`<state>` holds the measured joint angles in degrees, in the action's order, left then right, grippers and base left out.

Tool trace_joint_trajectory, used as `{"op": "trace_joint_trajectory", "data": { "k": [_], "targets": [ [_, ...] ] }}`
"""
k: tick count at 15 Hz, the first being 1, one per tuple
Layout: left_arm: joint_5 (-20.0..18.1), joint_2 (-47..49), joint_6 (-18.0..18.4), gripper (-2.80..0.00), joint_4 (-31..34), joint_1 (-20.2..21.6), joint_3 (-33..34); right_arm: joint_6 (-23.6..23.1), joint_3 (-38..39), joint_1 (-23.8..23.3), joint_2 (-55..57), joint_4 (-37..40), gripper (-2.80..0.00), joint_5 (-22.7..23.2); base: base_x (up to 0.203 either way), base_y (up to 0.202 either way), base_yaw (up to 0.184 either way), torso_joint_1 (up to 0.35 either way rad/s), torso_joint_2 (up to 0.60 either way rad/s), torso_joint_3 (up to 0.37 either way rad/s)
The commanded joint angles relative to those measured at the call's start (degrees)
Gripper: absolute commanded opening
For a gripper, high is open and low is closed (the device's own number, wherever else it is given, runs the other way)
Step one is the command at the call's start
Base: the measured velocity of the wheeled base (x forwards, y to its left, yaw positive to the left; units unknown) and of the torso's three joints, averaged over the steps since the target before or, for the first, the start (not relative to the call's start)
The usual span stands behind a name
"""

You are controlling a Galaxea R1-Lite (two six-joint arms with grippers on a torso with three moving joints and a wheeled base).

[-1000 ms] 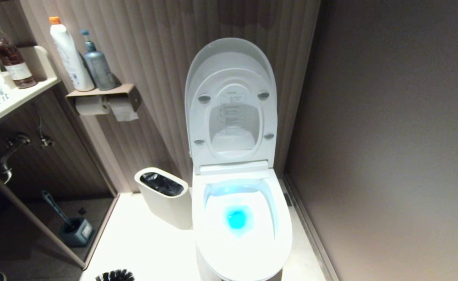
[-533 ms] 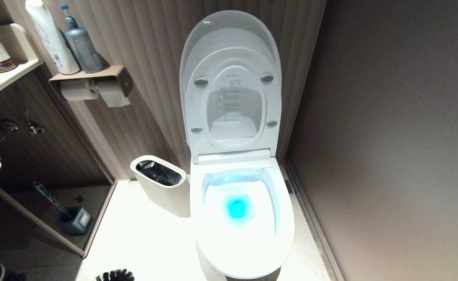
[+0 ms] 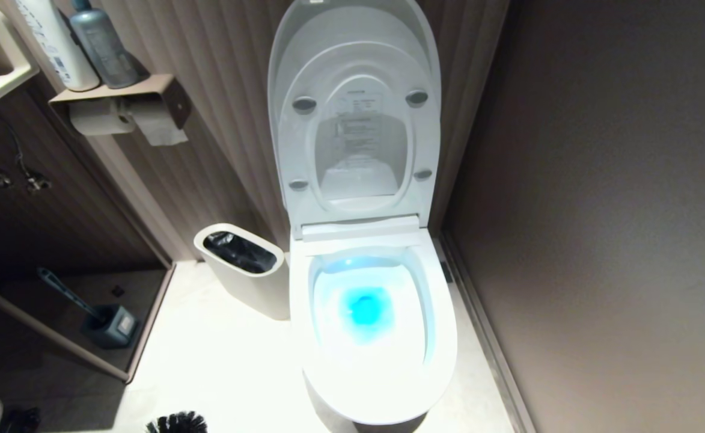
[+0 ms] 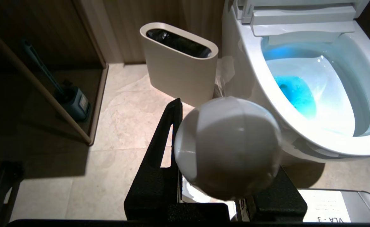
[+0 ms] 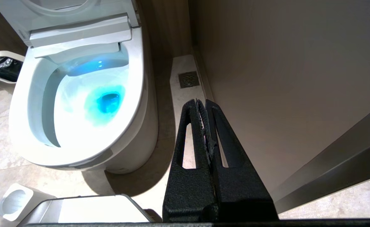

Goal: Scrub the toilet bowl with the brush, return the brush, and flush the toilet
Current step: Scrub the toilet bowl

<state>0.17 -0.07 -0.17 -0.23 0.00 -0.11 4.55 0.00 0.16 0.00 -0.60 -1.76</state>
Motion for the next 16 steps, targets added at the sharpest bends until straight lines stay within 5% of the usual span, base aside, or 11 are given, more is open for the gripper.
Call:
{"op": "trace_joint_trajectory", "data": {
  "k": [1,9,11,16],
  "targets": [
    [0.0,0.1,0.0,-2.8,0.0,0.0,0.1,0.0,0.0,0.0,0.0,0.0,-2.8,0.0,0.0,0.0,0.0,0.0,0.0,0.0],
    [-0.2,0.1,1.4,-2.8,-0.8,0.0,-0.4,0.0,0.0,0.0,0.0,0.0,-2.8,0.0,0.0,0.0,0.0,0.0,0.0,0.0],
    [-3.5,1.1,1.3,-2.8,-0.6,0.1,-5.9,0.0,0.0,0.0,0.0,0.0,-2.8,0.0,0.0,0.0,0.0,0.0,0.0,0.0],
    [-10.5,25.2,-1.5,-2.8,-3.0,-0.2,-17.6,0.0,0.0,0.0,0.0,0.0,-2.8,0.0,0.0,0.0,0.0,0.0,0.0,0.0]
  ]
}}
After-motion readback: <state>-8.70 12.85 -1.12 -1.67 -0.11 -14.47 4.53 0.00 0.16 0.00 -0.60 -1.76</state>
